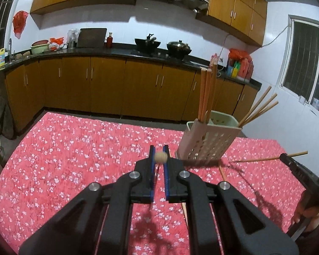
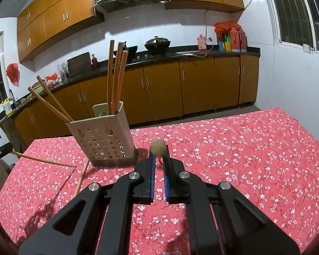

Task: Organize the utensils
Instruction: 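Lift both held chopsticks upright and insert them into the beige holder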

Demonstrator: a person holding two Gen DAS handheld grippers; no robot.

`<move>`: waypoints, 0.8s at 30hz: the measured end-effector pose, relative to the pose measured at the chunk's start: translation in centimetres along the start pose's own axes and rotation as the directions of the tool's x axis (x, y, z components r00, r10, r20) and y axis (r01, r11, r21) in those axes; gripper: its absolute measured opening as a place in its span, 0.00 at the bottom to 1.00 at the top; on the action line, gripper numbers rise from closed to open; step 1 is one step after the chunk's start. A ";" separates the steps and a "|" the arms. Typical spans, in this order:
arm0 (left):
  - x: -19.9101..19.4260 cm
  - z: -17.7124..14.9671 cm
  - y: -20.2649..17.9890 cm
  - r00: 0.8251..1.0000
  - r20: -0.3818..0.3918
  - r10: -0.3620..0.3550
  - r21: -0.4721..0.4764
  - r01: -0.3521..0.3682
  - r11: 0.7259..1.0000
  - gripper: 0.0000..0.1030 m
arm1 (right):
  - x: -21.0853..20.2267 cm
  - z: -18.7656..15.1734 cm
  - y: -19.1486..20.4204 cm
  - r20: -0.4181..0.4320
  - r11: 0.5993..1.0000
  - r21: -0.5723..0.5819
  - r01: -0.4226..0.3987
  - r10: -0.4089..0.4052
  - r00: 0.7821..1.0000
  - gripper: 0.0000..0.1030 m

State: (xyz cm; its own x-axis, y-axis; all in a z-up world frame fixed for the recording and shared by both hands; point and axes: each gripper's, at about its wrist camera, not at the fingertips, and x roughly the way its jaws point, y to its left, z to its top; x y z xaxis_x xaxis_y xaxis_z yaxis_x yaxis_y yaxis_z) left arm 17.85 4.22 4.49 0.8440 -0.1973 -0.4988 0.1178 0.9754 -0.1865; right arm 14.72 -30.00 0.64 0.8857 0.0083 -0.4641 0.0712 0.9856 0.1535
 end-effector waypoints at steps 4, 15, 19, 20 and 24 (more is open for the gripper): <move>-0.2 0.4 0.2 1.000 0.012 -0.004 -0.002 0.004 1.000 0.08 | -0.3 0.4 0.3 0.017 1.000 -0.008 -0.009 0.009 1.000 0.07; -2.3 4.2 -2.2 0.988 0.098 -0.121 0.047 0.117 0.992 0.08 | -3.8 5.4 1.5 0.133 0.985 0.013 -0.170 0.167 0.977 0.07; -2.9 6.1 -3.7 0.976 0.147 -0.158 0.063 0.150 0.987 0.08 | -5.1 7.5 2.7 0.201 0.974 0.002 -0.229 0.224 0.954 0.07; -3.0 6.7 -4.2 0.973 0.164 -0.165 0.065 0.156 0.986 0.08 | -5.3 7.9 3.1 0.220 0.972 -0.005 -0.236 0.232 0.948 0.07; -3.0 9.4 -6.1 0.951 0.247 -0.185 0.060 0.175 0.983 0.08 | -5.8 9.8 5.0 0.307 0.969 -0.036 -0.244 0.243 0.920 0.07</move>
State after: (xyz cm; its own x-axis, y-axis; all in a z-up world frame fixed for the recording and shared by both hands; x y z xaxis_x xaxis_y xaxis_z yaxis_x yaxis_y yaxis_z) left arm 19.46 -0.24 15.06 0.9104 -0.3435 -0.2308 0.2952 0.9299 -0.2195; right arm 14.45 -26.76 12.68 0.9730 0.1958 -0.1220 -0.1640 0.9591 0.2306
